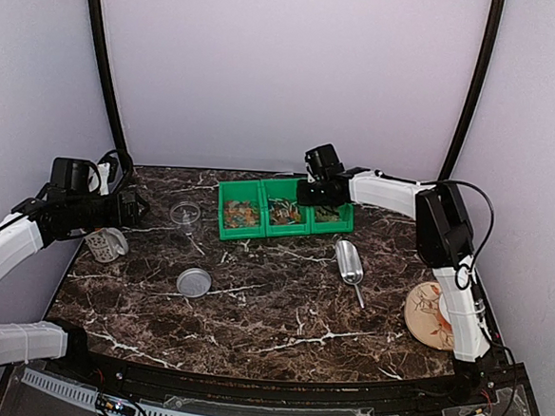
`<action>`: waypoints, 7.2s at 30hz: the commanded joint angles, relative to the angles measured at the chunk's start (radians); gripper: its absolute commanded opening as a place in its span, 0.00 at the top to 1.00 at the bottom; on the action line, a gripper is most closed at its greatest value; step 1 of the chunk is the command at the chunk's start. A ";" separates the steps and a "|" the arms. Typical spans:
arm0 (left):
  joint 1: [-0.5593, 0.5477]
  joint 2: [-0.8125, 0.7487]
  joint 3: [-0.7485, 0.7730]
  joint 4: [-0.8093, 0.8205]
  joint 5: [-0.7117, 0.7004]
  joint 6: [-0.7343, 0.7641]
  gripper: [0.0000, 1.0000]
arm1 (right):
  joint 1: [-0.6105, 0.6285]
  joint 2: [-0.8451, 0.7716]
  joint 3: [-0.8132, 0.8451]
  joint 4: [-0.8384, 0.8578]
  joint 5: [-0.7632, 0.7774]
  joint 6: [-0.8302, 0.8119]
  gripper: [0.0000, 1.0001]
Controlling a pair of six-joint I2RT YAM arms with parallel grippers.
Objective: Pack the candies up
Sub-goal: Move the storage box to the corner of the board, then pick up the packing bottle from the center of the board, then put down the packing bottle at the center of the board.
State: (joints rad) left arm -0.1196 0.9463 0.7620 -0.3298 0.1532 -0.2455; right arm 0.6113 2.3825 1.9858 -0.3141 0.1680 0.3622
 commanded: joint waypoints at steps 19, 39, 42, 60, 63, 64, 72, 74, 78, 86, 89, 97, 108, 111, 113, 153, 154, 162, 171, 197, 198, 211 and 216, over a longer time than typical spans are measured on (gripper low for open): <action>0.005 0.096 0.018 0.015 -0.005 -0.002 0.01 | 0.067 -0.295 -0.177 -0.054 0.017 -0.173 0.02; -0.097 0.657 0.526 -0.143 -0.190 0.042 0.01 | 0.070 -0.987 -0.726 -0.188 0.240 -0.166 0.02; -0.101 0.754 0.613 -0.183 -0.216 0.070 0.01 | 0.070 -1.056 -0.778 -0.200 0.235 -0.162 0.02; -0.100 1.018 0.759 -0.244 -0.150 0.126 0.41 | 0.070 -1.314 -0.970 -0.240 0.252 -0.147 0.02; -0.100 1.027 0.766 -0.248 -0.147 0.129 0.49 | 0.070 -1.323 -0.977 -0.250 0.255 -0.150 0.02; -0.100 1.029 0.766 -0.250 -0.147 0.129 0.54 | 0.070 -1.325 -0.981 -0.250 0.255 -0.150 0.02; -0.101 1.034 0.765 -0.250 -0.148 0.129 0.72 | 0.070 -1.327 -1.002 -0.235 0.252 -0.154 0.02; -0.101 1.034 0.764 -0.253 -0.153 0.129 0.76 | 0.070 -1.323 -1.002 -0.235 0.251 -0.154 0.02; -0.101 1.033 0.766 -0.260 -0.160 0.127 0.76 | 0.069 -1.319 -1.001 -0.234 0.246 -0.153 0.02; -0.100 1.024 0.766 -0.275 -0.190 0.122 0.92 | 0.070 -1.315 -1.004 -0.231 0.244 -0.155 0.02; -0.101 1.020 0.764 -0.276 -0.196 0.122 0.97 | 0.070 -1.312 -1.005 -0.228 0.244 -0.155 0.02; -0.100 0.977 0.763 -0.295 -0.206 0.099 1.00 | 0.070 -1.303 -0.999 -0.232 0.239 -0.158 0.02; -0.130 0.715 0.607 -0.282 -0.162 0.070 1.00 | 0.070 -1.294 -0.997 -0.224 0.227 -0.157 0.02; -0.172 0.654 0.568 -0.286 -0.157 0.078 1.00 | 0.070 -1.289 -0.990 -0.229 0.222 -0.144 0.02; -0.212 0.627 0.548 -0.289 -0.160 0.076 1.00 | 0.070 -1.296 -0.996 -0.218 0.222 -0.132 0.02; -0.875 1.118 0.926 -0.328 -0.261 0.006 0.99 | 0.068 -1.236 -1.204 -0.061 0.206 0.047 0.02; -0.878 1.121 0.925 -0.329 -0.269 0.006 0.99 | 0.068 -1.236 -1.206 -0.059 0.205 0.047 0.02; -0.891 1.128 0.931 -0.337 -0.293 0.003 0.91 | 0.068 -1.231 -1.218 -0.047 0.196 0.047 0.02; -0.893 1.129 0.942 -0.341 -0.301 0.004 0.75 | 0.068 -1.258 -1.244 -0.022 0.168 0.032 0.02; -0.846 1.314 1.164 -0.321 -0.531 0.073 0.54 | 0.069 -1.221 -1.262 -0.004 0.129 0.053 0.02; -0.838 1.321 1.173 -0.316 -0.532 0.075 0.52 | 0.069 -1.218 -1.263 -0.002 0.127 0.053 0.02; -0.808 1.287 1.297 -0.386 -0.442 0.074 0.21 | 0.071 -1.193 -1.361 0.094 0.032 0.063 0.02; -0.808 1.185 1.256 -0.397 -0.418 0.070 0.17 | 0.086 -1.162 -1.377 0.106 0.015 0.069 0.02</action>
State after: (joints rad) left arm -0.9241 2.2662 2.0338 -0.6849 -0.3019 -0.1692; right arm 0.6769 1.1988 0.6228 -0.2653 0.2176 0.4110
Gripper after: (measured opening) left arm 0.817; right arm 0.977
